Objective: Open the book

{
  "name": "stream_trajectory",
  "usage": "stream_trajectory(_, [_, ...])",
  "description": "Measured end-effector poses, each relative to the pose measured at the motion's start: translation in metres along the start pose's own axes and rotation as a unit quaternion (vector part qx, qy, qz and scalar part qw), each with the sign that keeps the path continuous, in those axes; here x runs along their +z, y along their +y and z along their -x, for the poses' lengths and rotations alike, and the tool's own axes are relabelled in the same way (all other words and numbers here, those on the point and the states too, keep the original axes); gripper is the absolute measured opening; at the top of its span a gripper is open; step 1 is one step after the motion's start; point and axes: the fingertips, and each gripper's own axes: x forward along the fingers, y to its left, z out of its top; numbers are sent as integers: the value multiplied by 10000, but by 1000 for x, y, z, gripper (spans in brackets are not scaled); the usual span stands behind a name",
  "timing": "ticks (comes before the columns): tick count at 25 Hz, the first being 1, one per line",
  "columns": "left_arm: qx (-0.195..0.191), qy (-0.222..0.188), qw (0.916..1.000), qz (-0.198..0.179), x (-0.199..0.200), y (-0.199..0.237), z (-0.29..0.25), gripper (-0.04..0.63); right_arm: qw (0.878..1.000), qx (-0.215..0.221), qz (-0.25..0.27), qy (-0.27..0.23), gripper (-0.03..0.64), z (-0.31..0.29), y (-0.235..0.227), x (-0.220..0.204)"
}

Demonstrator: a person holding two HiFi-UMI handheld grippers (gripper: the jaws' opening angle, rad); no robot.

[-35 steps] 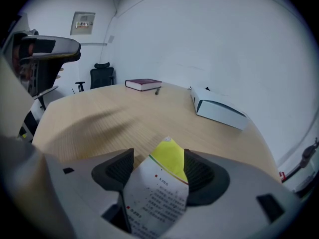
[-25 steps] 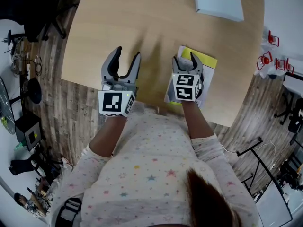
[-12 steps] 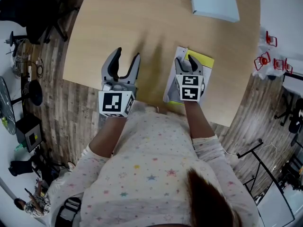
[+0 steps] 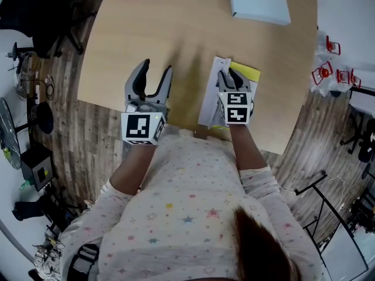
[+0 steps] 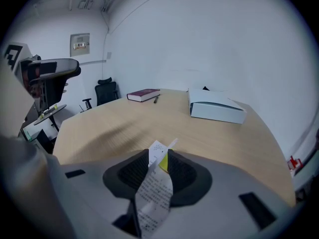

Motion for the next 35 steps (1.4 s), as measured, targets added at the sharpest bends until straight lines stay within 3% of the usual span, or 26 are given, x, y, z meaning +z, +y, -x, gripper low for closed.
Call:
stream_trajectory(14, [-45, -118, 9999, -112, 15, -21, -6, 216, 9985, 232, -366, -322, 60, 17, -19, 8])
stream_trajectory(35, [422, -309, 9983, -254, 26, -32, 25, 216, 9907, 714, -771, -861, 28, 35, -25, 23])
